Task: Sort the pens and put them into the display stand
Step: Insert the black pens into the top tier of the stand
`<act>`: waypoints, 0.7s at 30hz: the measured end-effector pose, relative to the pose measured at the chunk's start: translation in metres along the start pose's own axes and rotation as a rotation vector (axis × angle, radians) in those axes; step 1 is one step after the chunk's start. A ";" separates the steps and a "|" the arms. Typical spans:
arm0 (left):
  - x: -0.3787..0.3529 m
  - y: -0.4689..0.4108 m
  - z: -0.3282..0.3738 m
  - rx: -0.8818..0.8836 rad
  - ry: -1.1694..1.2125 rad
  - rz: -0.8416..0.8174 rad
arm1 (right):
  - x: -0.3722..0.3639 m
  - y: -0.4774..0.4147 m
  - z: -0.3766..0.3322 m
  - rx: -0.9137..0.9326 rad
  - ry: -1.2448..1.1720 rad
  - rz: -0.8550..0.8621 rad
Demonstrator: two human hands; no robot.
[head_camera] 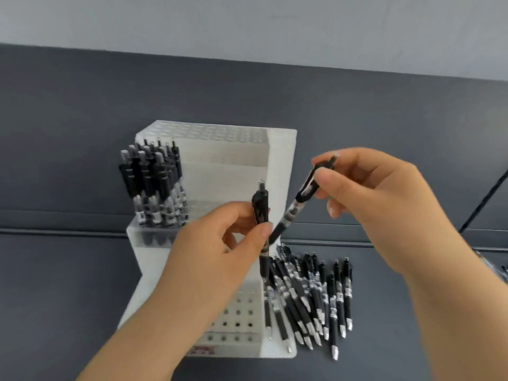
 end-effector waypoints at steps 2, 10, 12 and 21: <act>0.027 0.003 -0.005 -0.029 0.028 0.019 | -0.020 -0.011 -0.017 0.086 -0.015 0.002; 0.101 0.007 -0.035 -0.040 0.029 0.071 | -0.082 -0.063 -0.046 0.147 0.067 0.049; 0.111 0.007 -0.041 -0.030 0.037 0.066 | -0.092 -0.072 -0.046 0.125 0.118 0.063; 0.130 0.005 -0.054 -0.034 0.076 0.027 | -0.113 -0.090 -0.036 0.070 0.225 0.088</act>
Point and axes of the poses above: each hand's wrist, its own y-axis away from the middle knuckle, its own x-axis out of the back of the hand, z = x × y, the point moved 3 cm from there along -y, towards the middle knuckle, and after that the axes turned 10 degrees about -z, right-handed, at the moved point
